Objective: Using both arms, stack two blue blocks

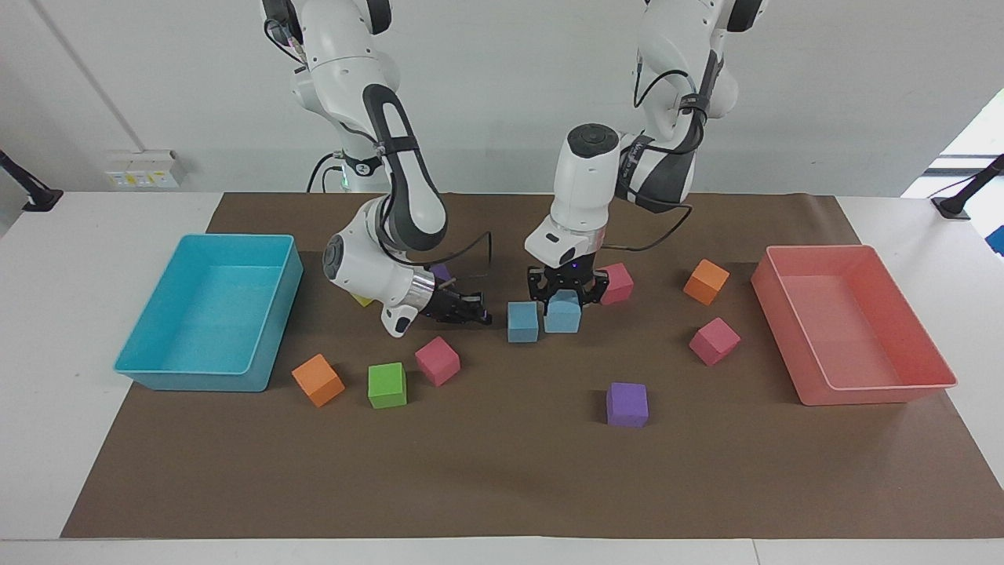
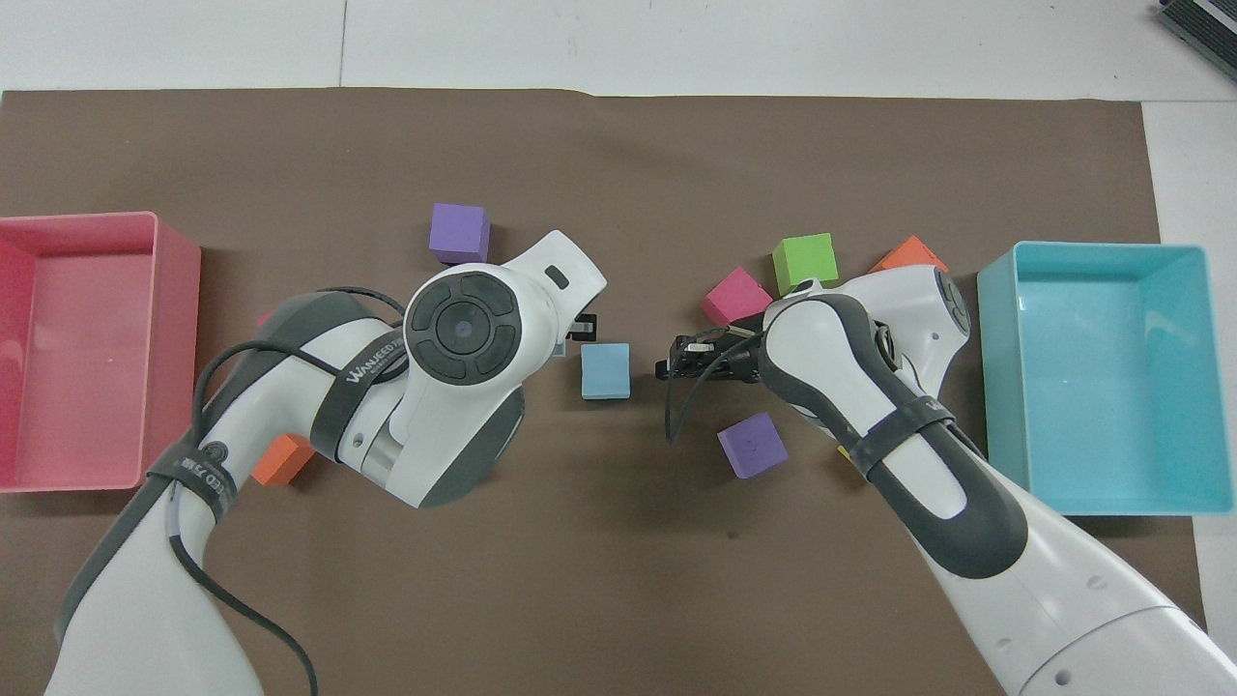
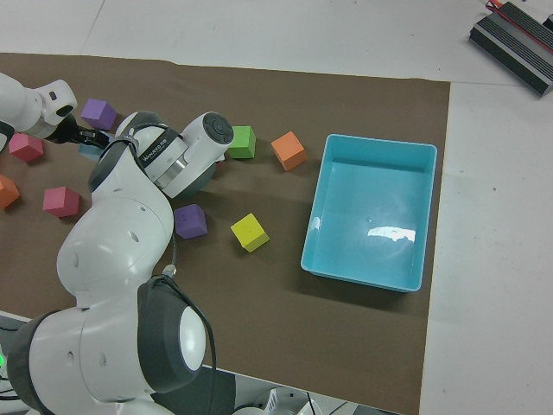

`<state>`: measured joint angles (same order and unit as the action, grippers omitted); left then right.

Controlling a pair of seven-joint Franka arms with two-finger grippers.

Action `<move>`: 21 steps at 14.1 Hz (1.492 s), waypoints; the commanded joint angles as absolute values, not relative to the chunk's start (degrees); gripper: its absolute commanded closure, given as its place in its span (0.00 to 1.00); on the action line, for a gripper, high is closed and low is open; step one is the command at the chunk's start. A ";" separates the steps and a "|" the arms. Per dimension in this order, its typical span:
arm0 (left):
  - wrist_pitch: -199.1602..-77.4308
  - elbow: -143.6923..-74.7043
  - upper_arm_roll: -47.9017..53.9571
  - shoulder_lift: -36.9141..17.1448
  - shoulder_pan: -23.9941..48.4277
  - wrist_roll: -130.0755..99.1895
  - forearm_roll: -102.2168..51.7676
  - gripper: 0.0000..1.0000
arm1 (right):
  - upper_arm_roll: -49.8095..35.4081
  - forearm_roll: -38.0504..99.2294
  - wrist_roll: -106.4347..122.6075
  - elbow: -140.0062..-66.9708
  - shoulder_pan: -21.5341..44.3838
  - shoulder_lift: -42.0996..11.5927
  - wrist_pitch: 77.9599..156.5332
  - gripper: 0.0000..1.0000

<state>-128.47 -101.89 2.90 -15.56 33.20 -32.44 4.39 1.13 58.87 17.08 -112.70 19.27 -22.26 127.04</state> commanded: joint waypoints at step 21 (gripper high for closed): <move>-125.25 -98.35 2.02 -21.71 38.50 -35.95 -0.09 1.00 | 0.79 60.91 18.98 -113.20 19.16 -22.15 128.23 1.00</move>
